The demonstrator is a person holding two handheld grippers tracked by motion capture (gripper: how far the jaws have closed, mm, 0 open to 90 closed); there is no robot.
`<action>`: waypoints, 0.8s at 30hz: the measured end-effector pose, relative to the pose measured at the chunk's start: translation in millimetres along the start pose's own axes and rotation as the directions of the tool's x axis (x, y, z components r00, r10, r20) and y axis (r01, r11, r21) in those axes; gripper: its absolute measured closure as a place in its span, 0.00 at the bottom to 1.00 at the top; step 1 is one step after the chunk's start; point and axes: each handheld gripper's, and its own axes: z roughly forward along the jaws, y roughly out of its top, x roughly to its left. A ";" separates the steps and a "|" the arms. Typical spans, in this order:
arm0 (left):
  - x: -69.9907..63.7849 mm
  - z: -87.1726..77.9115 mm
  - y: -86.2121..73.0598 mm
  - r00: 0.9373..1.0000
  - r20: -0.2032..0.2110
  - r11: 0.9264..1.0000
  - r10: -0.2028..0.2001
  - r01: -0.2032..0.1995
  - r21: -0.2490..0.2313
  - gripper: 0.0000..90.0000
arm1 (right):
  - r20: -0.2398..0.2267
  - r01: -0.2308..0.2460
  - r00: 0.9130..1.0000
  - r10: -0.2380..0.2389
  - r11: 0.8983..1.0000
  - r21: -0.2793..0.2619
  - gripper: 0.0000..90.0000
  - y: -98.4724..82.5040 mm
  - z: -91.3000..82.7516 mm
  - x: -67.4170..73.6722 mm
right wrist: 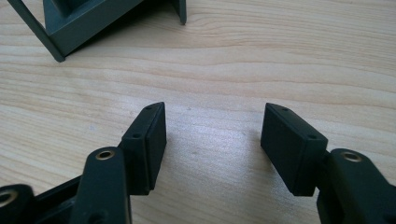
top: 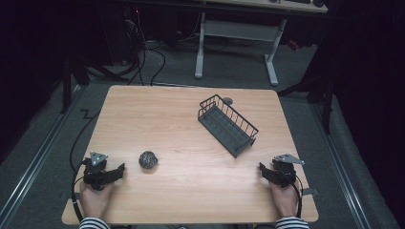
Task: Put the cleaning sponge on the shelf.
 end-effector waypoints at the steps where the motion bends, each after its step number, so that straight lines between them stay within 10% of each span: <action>1: 0.1 0.0 0.0 1.000 0.001 1.000 0.000 0.000 -0.001 0.25 | 0.000 0.000 1.000 0.000 1.000 0.000 0.46 0.0 0.0 0.0; 24: -0.3 0.1 0.0 1.000 -0.002 1.000 0.001 -0.001 0.000 0.25 | -0.080 -0.043 0.996 0.035 0.994 -0.102 0.51 37.3 -27.4 -8.1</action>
